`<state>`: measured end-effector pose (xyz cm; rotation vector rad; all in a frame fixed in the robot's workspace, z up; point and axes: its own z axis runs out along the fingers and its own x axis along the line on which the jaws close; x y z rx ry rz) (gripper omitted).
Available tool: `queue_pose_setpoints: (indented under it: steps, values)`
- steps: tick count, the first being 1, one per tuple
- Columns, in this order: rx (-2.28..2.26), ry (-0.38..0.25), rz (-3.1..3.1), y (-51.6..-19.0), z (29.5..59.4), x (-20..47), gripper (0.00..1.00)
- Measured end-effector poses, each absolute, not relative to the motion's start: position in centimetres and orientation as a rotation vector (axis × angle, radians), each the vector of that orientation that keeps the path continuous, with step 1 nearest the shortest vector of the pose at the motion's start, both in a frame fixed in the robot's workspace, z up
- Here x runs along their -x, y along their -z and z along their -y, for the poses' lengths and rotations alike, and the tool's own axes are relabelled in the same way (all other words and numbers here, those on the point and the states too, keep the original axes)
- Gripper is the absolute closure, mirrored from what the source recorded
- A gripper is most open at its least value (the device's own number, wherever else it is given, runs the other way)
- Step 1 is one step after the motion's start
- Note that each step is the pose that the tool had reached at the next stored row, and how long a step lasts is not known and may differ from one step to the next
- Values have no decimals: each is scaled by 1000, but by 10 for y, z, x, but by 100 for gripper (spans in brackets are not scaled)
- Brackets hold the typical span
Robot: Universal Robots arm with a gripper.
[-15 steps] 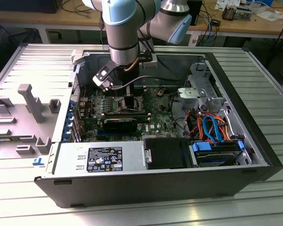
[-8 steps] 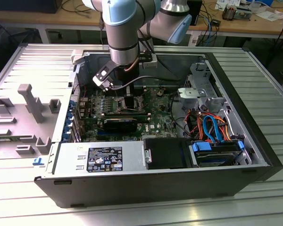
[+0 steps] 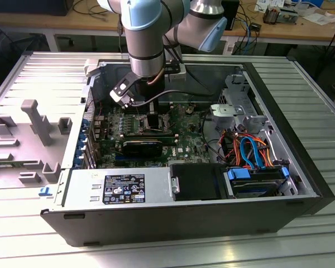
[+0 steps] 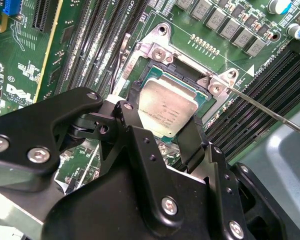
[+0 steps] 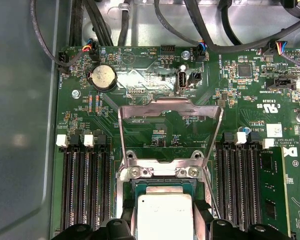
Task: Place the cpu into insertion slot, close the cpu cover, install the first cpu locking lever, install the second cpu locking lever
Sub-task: 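Place the cpu into insertion slot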
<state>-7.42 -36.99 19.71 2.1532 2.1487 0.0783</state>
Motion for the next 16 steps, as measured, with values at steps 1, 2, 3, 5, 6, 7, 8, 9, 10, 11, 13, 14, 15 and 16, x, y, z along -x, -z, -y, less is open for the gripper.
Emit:
queue_pose_setpoints:
  steps: [1,2,3,5,6,7,8,9,10,11,13,14,15,16]
  values:
    - [-2153,-78,-2149,-197,370,74,46]
    - [-2153,-78,-2149,-197,370,74,46]
    - [-2153,-78,-2149,-197,370,74,46]
    - [-2153,-78,-2148,-197,370,73,46]
    - [-2153,-78,-2148,-197,370,73,46]
    - [-2153,-78,-2149,-197,370,73,46]
    - [-2153,-78,-2149,-197,370,73,46]
    - [-2153,-78,-2149,-197,370,73,46]
    - [-2153,-78,-2149,-197,370,73,46]
    - [-2153,-78,-2149,-197,370,73,46]
    - [-2153,-78,-2149,-197,370,73,46]
    - [-2153,-78,-2149,-197,370,73,46]
    - [-2153,-78,-2149,-197,370,73,46]
    - [-2153,-78,-2149,-197,370,73,46]
